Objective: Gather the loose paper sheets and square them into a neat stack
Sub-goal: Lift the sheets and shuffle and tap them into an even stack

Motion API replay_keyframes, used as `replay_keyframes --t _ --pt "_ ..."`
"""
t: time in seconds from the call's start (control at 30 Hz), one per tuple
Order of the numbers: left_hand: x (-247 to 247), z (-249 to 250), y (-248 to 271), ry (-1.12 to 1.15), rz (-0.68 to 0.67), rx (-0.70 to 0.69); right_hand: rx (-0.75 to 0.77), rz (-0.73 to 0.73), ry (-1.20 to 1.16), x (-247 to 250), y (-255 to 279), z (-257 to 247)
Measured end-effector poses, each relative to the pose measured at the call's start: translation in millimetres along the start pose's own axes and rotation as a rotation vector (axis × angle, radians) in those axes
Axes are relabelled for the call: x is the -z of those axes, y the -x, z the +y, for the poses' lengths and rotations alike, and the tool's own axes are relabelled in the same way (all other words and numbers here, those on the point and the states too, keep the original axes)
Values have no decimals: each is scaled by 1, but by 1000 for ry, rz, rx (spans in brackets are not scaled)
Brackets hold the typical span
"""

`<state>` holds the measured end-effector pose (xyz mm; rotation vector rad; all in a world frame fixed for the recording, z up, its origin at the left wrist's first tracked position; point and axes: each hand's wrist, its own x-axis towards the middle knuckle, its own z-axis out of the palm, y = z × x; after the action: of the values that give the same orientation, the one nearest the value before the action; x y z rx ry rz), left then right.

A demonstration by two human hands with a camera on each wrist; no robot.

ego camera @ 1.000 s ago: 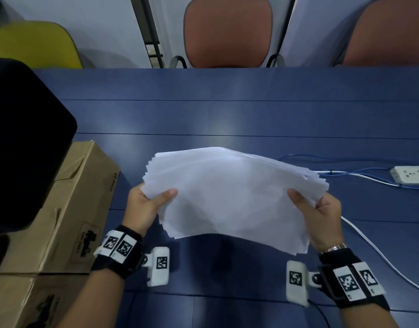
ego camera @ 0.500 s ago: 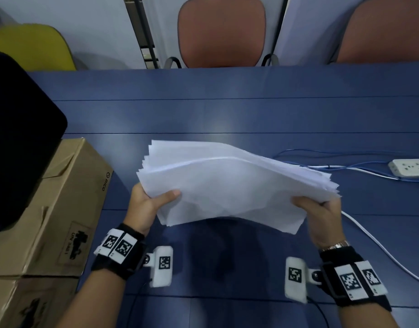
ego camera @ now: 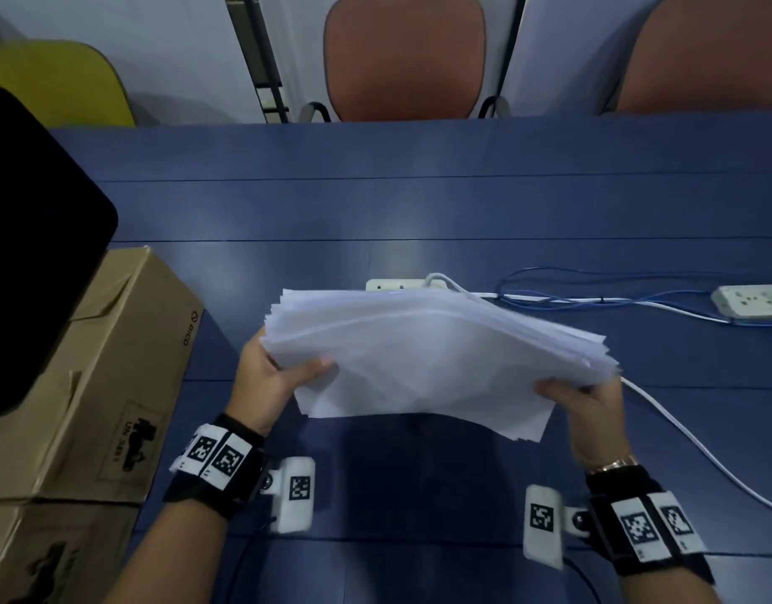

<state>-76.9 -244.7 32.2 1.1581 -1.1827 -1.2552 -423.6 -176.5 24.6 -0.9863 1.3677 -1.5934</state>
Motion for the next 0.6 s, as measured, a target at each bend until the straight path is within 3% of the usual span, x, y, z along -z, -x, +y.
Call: replay_keyframes --t 0.07,0.17,0.27,0.37,0.6 --pt "2 -10 1 0 24 43 -38 -2 25 -4 4 5" --pt "-1 -7 0 2 76 -4 18 30 -54 -7 6 1" --pt "-1 -3 2 35 52 -39 68 83 -71 -1 5 2" --pt "-1 -5 7 53 42 6 69 49 -16 -1 6 4" --pt "-15 18 14 104 38 -59 88 70 -33 1 8 11"
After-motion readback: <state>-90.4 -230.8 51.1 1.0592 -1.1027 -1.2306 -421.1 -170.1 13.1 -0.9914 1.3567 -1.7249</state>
